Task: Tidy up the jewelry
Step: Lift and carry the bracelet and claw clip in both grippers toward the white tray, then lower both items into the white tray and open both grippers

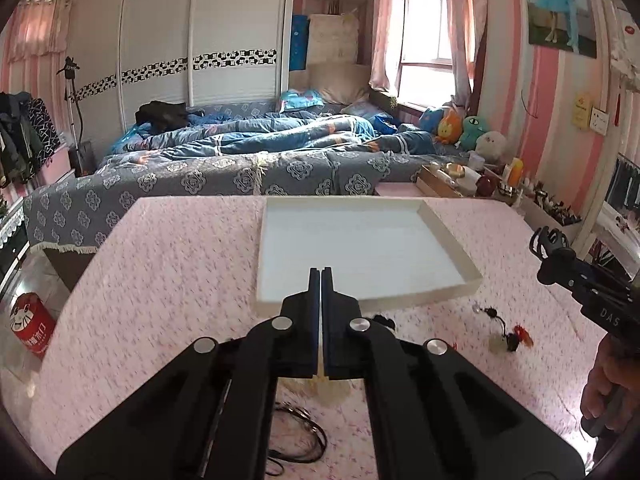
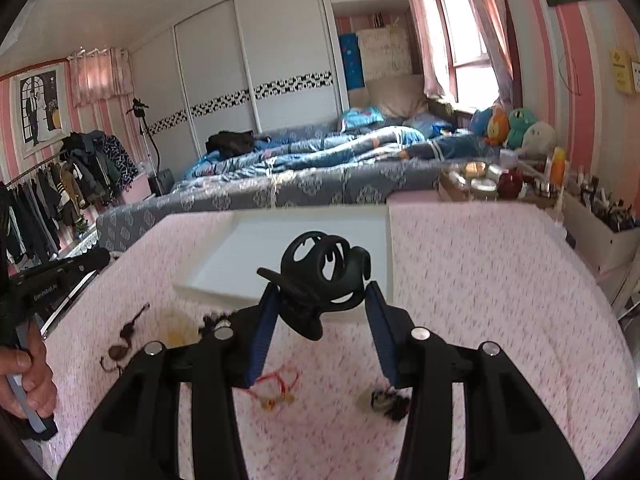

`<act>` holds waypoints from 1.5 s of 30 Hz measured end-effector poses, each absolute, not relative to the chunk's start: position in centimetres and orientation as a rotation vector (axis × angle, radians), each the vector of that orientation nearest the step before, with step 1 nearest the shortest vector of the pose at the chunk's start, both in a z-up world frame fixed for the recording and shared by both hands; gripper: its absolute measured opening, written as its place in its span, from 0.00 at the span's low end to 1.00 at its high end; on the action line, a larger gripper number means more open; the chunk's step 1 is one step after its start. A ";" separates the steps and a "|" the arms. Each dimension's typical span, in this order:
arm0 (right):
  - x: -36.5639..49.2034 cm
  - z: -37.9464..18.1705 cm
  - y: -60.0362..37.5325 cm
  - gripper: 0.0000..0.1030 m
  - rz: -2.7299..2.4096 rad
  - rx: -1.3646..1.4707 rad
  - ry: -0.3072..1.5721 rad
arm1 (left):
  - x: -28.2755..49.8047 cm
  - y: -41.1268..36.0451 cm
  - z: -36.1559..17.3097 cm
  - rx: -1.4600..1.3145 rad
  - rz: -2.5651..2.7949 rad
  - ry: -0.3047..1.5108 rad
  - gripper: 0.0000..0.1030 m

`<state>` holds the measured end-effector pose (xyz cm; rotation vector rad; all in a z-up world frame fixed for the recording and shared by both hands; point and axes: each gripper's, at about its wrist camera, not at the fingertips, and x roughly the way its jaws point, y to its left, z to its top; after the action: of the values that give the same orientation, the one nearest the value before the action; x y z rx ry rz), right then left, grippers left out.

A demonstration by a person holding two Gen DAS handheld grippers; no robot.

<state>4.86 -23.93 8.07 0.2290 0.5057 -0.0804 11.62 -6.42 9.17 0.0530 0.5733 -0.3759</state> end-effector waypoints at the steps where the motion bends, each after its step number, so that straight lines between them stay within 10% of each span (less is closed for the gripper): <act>1: 4.9 8.3 -23.9 0.43 -0.078 0.227 0.500 | 11.7 -6.3 9.3 0.071 -0.371 0.578 0.00; 4: 4.8 8.3 -23.9 0.43 -0.070 0.234 0.494 | 11.4 -6.2 7.7 0.121 -0.362 0.659 0.01; 8: 4.5 6.7 -23.8 0.43 -0.059 0.254 0.524 | 9.6 -6.4 2.2 0.158 -0.363 0.799 0.28; 14: 4.7 4.4 -23.8 0.43 -0.052 0.276 0.579 | 8.4 -7.3 -3.5 0.214 -0.332 0.922 0.27; 18: 4.7 4.3 -23.8 0.43 -0.051 0.284 0.582 | 9.5 -7.5 -4.8 0.232 -0.318 0.940 0.04; 33: 6.2 9.8 -25.3 0.43 -0.091 0.227 0.443 | 14.8 -8.8 10.5 0.096 -0.337 0.512 0.03; 45: 14.4 8.7 -25.1 0.43 -0.084 0.223 0.466 | 22.4 -12.3 7.1 0.094 -0.304 0.486 0.03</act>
<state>14.36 -25.12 8.72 0.2227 0.4661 -0.0842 22.42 -12.25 7.09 0.0936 0.4860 -0.3042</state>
